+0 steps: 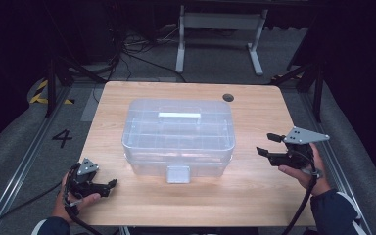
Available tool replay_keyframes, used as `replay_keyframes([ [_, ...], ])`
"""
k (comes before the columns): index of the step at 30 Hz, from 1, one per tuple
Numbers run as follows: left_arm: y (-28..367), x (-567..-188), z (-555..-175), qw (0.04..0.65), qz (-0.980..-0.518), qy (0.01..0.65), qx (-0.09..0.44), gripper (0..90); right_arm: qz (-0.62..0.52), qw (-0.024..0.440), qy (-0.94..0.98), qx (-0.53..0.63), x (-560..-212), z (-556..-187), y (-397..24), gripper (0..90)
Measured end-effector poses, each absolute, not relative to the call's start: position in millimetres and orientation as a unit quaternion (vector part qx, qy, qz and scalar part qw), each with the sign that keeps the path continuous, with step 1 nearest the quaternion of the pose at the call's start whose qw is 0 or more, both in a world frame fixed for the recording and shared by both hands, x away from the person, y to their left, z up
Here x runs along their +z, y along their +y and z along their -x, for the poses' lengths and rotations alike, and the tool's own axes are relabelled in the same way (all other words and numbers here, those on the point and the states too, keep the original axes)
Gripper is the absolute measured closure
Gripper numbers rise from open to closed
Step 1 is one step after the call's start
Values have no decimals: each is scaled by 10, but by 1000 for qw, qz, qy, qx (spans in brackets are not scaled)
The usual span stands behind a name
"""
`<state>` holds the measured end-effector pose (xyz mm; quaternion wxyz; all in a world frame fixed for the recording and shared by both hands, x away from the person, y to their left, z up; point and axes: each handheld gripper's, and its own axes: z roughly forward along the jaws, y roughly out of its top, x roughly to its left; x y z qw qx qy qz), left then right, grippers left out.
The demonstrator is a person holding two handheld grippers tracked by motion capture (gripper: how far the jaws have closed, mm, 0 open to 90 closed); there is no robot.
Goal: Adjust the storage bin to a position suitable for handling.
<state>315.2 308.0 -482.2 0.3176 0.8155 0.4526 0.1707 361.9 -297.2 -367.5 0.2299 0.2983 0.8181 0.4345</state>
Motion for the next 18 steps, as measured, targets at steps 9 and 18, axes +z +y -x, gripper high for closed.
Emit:
replay_keyframes([
  [9, 3080, -4820, -3150, 316, -815, 454, 170, 70, -278, 238, 814, 451, -3501, -3680, -2818, 372],
  [18, 3078, -4822, -3149, 318, -815, 454, 171, 70, -255, 240, 817, 458, -3398, -3719, -2617, 368],
])
